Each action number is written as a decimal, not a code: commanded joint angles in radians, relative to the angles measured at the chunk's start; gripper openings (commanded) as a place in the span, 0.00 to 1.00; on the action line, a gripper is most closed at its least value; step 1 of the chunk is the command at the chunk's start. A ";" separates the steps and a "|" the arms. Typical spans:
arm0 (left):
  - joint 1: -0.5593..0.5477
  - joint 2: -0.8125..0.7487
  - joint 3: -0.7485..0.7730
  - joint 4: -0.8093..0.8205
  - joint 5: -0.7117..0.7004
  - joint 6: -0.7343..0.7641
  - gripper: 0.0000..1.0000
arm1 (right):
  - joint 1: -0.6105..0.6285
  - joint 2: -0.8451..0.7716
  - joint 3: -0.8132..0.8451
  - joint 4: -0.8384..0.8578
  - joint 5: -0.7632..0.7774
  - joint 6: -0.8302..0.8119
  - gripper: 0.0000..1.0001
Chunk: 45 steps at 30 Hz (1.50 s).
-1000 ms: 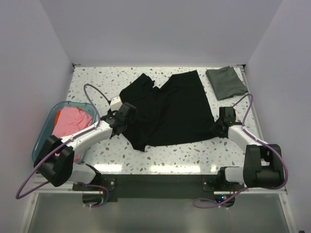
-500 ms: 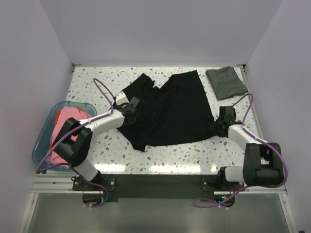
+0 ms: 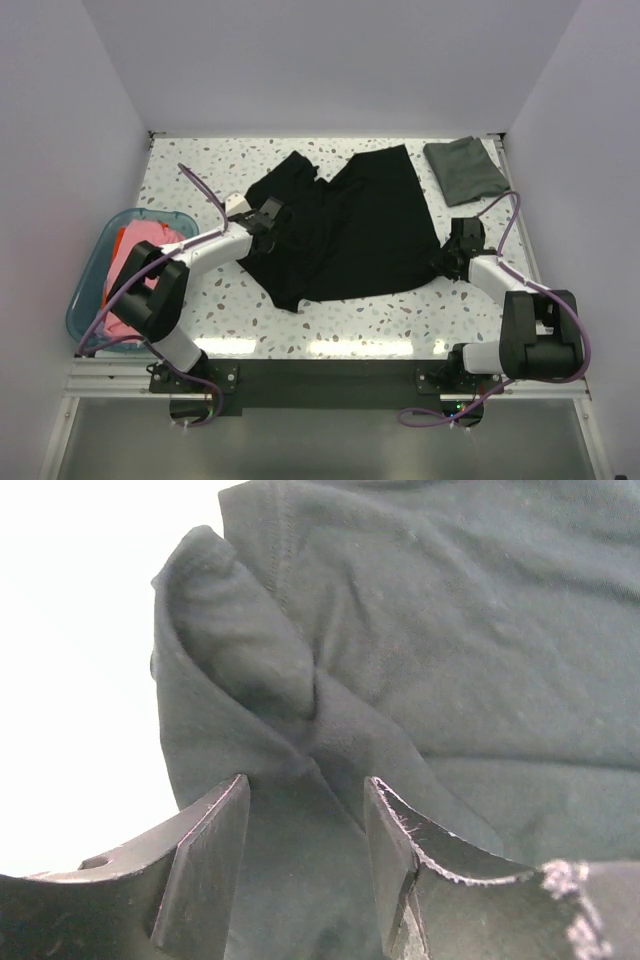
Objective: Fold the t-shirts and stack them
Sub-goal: Flatten the tshirt out
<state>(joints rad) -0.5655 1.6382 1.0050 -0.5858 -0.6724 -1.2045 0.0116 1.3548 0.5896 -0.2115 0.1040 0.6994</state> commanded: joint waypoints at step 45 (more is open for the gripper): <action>0.168 -0.656 -0.189 0.081 0.197 0.342 0.00 | -0.009 -0.368 0.087 -0.271 -0.032 -0.006 0.00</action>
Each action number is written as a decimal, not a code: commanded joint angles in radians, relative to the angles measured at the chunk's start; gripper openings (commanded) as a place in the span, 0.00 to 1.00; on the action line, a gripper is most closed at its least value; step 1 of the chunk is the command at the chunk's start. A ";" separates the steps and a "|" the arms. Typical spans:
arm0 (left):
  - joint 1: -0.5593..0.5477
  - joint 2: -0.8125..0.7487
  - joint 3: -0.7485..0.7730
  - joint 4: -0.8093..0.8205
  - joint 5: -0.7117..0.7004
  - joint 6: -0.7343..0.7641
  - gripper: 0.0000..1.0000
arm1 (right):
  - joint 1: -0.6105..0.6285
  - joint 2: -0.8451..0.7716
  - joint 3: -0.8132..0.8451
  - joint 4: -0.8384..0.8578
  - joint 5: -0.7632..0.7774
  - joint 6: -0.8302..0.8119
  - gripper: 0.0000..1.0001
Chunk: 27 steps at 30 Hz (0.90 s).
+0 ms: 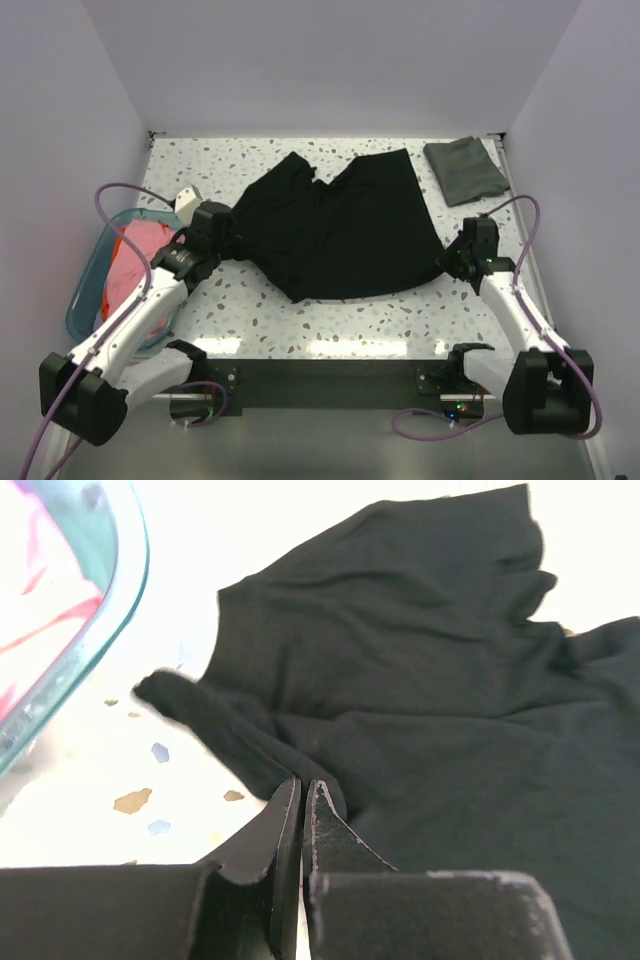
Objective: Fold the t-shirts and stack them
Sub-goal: Flatten the tshirt out
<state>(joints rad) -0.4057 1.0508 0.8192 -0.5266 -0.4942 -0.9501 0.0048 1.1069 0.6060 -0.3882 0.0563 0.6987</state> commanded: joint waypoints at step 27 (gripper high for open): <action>0.008 -0.002 0.618 0.267 0.040 0.258 0.00 | -0.003 0.123 1.160 -0.214 -0.024 -0.165 0.00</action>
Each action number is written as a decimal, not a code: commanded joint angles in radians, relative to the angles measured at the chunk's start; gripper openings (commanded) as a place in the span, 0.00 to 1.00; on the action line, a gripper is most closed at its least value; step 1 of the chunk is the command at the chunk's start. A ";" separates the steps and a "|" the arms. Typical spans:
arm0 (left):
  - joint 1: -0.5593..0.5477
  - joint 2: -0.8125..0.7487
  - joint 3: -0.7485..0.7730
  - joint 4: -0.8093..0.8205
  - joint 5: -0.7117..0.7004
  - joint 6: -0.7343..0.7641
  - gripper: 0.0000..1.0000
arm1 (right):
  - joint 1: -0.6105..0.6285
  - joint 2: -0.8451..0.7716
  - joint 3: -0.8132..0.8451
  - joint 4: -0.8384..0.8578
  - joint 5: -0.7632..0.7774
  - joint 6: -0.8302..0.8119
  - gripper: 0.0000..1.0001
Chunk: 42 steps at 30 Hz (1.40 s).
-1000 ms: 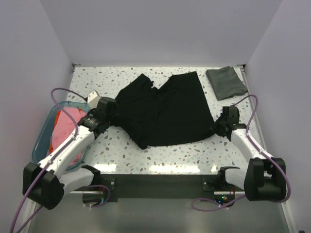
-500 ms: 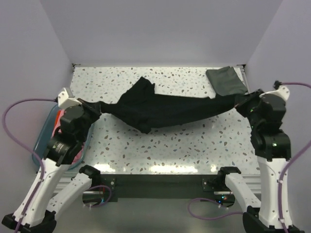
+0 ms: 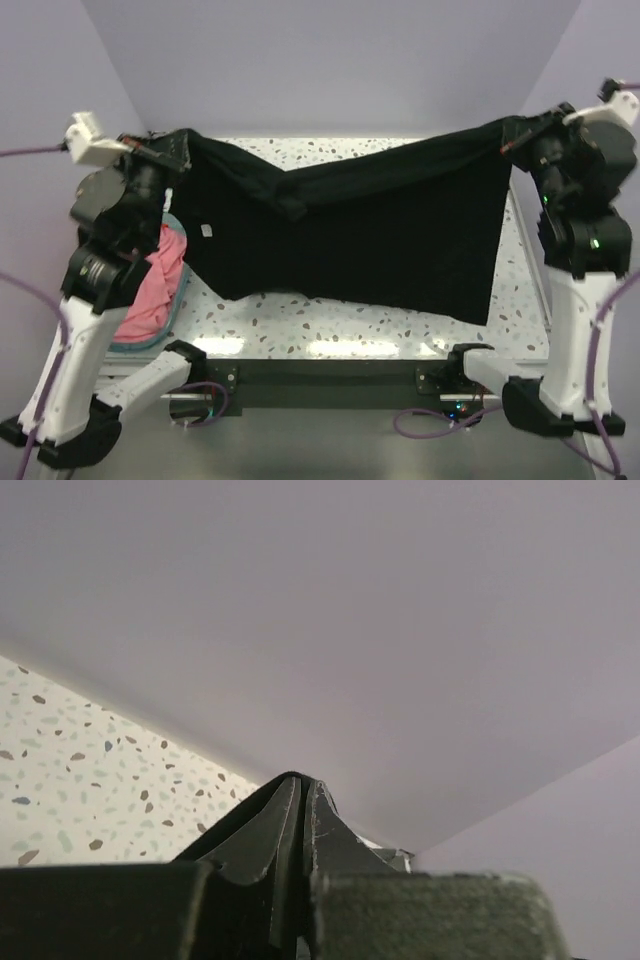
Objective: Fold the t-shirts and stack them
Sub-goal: Flatten the tshirt out
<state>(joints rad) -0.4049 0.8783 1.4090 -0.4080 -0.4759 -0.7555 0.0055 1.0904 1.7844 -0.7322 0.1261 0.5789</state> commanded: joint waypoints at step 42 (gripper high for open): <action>0.377 0.259 -0.926 0.369 0.407 -0.174 0.00 | -0.039 0.382 -1.097 0.556 -0.273 0.136 0.00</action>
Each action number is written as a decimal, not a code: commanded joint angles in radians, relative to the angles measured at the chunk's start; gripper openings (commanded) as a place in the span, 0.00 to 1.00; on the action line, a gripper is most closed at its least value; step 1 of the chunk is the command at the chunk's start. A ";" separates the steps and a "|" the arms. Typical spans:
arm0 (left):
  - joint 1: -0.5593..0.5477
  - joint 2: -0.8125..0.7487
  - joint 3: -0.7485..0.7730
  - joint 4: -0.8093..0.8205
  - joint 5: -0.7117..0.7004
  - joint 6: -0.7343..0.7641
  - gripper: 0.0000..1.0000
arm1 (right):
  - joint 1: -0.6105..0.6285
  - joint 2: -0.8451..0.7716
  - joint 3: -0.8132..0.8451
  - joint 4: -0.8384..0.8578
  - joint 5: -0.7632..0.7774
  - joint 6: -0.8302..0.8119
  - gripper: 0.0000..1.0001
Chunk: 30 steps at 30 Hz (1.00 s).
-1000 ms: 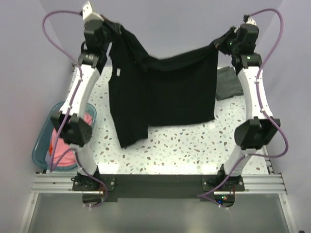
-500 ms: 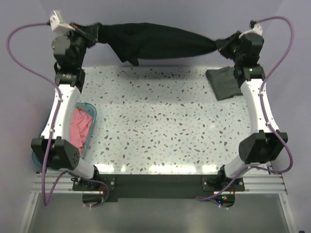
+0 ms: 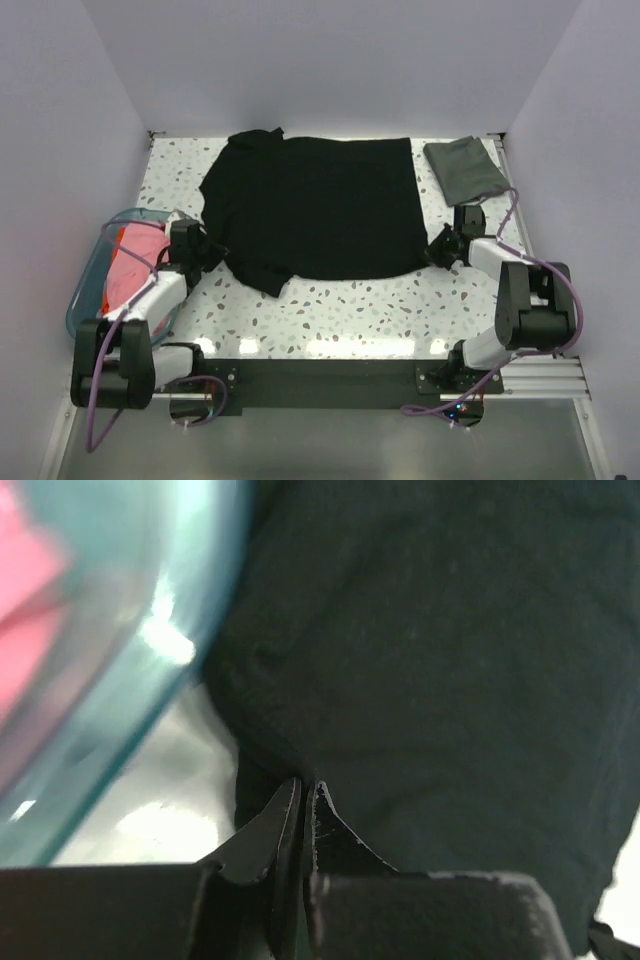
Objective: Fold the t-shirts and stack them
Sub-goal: Flatten the tshirt out, then fold the tshirt
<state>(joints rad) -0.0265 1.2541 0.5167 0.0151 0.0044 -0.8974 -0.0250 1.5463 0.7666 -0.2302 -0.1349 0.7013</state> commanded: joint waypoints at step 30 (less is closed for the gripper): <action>0.000 -0.228 0.123 -0.297 -0.139 0.031 0.00 | -0.024 -0.321 0.023 -0.175 0.178 -0.059 0.01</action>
<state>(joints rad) -0.0269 0.9649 0.5373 -0.3988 -0.1596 -0.9096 -0.0414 1.1511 0.6937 -0.4484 0.0311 0.6849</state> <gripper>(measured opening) 0.048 0.046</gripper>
